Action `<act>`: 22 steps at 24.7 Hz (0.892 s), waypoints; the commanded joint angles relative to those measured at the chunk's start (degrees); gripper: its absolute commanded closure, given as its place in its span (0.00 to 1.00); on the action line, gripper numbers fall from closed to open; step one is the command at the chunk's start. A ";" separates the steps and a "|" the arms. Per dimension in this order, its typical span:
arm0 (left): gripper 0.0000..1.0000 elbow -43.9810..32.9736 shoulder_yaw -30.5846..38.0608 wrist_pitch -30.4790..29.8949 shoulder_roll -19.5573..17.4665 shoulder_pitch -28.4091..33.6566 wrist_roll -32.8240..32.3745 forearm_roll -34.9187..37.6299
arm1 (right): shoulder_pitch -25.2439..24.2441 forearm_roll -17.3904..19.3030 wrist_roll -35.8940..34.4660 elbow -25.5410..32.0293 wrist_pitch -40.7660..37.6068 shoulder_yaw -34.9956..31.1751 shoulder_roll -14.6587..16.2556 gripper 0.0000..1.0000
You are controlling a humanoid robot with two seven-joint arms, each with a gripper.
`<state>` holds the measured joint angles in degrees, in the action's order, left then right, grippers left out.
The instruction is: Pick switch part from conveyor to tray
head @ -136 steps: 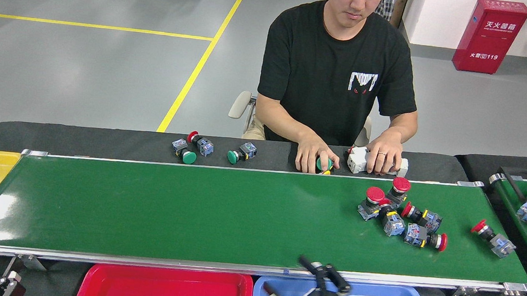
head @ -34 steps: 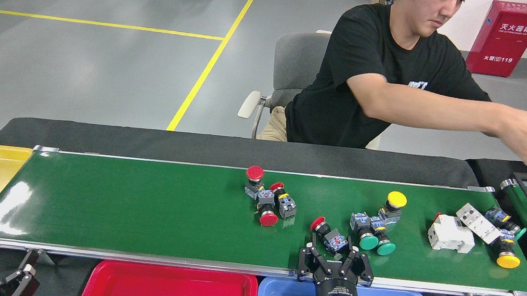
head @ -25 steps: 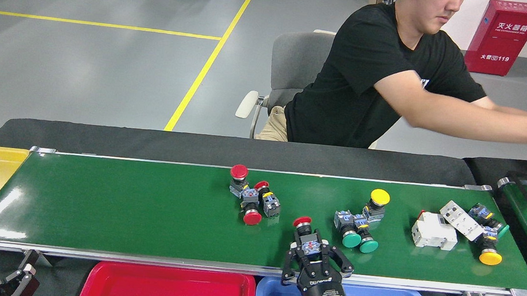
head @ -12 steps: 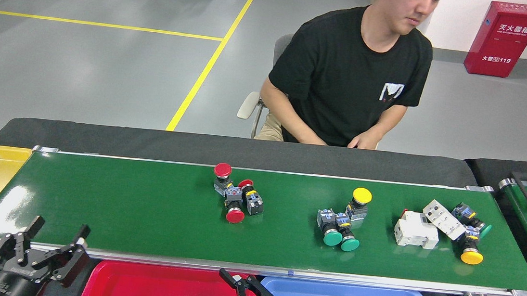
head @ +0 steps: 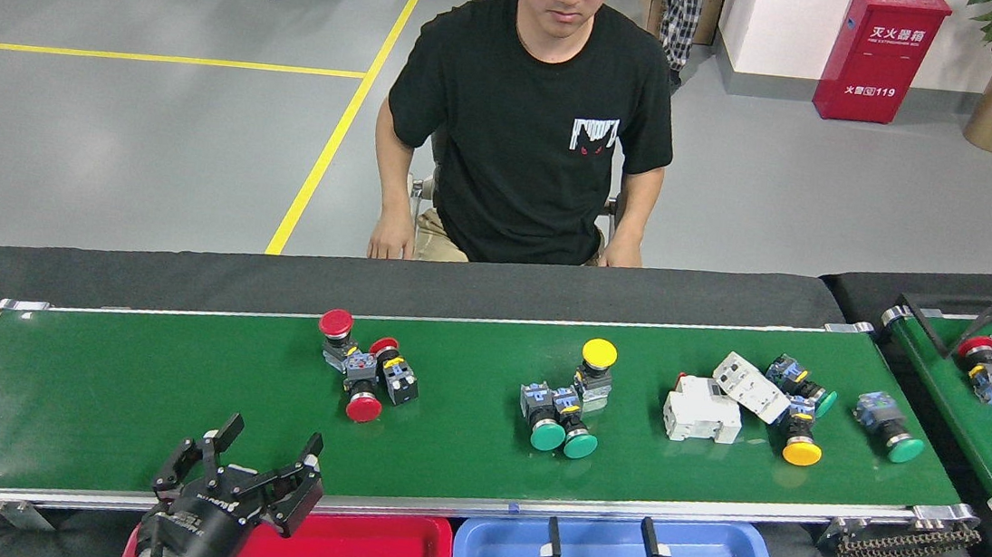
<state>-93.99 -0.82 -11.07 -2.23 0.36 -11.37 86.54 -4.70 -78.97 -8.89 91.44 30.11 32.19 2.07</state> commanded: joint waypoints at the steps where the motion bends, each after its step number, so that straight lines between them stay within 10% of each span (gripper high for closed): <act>1: 0.00 0.47 -0.67 1.05 1.27 -1.68 0.04 1.00 | 3.38 -0.05 3.09 -1.44 0.04 -0.11 -0.75 0.01; 22: 0.00 21.04 -0.50 2.37 2.06 -17.77 -1.28 1.62 | 25.79 2.85 9.41 -29.04 -20.35 -0.02 -11.21 0.11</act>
<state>-73.46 -1.27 -8.97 0.32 -15.78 -13.09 87.99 19.87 -76.65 0.46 62.73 11.03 32.09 -8.67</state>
